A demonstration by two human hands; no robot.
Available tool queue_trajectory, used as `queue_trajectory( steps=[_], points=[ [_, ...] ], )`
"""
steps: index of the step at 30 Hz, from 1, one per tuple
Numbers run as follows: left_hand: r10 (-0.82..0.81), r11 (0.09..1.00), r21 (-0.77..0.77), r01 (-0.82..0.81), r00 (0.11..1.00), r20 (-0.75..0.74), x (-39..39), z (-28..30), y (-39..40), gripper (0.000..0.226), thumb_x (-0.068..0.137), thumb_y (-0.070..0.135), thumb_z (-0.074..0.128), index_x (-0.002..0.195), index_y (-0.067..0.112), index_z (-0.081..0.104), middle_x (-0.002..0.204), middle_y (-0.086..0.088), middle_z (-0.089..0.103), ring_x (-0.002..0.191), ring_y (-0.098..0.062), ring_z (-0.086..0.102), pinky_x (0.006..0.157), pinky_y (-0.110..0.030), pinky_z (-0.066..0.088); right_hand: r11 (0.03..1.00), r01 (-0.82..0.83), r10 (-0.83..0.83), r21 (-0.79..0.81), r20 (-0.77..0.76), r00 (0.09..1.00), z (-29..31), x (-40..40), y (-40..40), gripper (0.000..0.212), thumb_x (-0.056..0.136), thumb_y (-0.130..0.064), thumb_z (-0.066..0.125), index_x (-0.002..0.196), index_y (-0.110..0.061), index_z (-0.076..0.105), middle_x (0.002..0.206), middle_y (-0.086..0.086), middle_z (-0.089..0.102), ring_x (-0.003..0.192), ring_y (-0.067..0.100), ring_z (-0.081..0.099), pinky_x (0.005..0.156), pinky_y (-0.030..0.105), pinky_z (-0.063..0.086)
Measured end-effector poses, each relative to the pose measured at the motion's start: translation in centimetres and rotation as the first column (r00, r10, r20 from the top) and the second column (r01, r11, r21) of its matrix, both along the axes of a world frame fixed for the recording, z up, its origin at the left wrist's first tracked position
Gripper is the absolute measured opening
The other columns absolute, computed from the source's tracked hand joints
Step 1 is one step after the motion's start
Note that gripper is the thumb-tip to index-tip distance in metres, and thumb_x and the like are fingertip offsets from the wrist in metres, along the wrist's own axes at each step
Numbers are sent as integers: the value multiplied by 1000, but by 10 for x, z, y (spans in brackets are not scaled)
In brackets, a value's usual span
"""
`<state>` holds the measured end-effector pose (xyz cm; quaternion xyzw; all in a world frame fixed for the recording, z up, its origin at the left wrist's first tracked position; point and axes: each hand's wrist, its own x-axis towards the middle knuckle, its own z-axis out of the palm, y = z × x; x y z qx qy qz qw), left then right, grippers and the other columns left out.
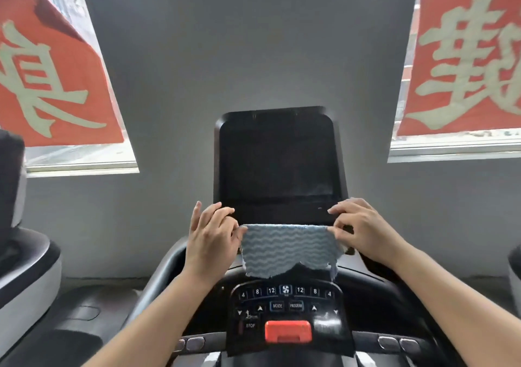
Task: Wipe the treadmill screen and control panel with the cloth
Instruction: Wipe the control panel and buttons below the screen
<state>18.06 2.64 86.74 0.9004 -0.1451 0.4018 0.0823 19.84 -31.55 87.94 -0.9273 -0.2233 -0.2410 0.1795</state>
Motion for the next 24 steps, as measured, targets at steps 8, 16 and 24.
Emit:
queue_trajectory(
  steps=[8,16,24],
  points=[
    [-210,928,-373,-12,809,-549,-51,5,43,34,89,39,71,71,11,73,111,11,65,98,-5,59,80,-23,37,976,115,38,186,-662,749,1,-72,53,37,90,-35,72,61,-13,64,117,-18,65,101,-7,61,85,14,40],
    [-397,843,-519,142,815,-423,-95,-36,24,23,83,32,79,68,16,74,98,17,62,108,-2,54,97,-20,37,878,311,37,363,-700,713,-21,-108,112,46,81,-49,71,59,-16,49,63,8,44,59,22,42,61,34,33],
    [-440,823,-521,227,835,-331,-127,-50,-39,22,81,46,73,78,24,73,106,26,53,108,1,40,101,-25,31,894,391,-118,218,-728,676,-4,-113,148,38,87,-30,68,60,-15,45,59,1,36,56,15,33,50,30,27]
  ],
)
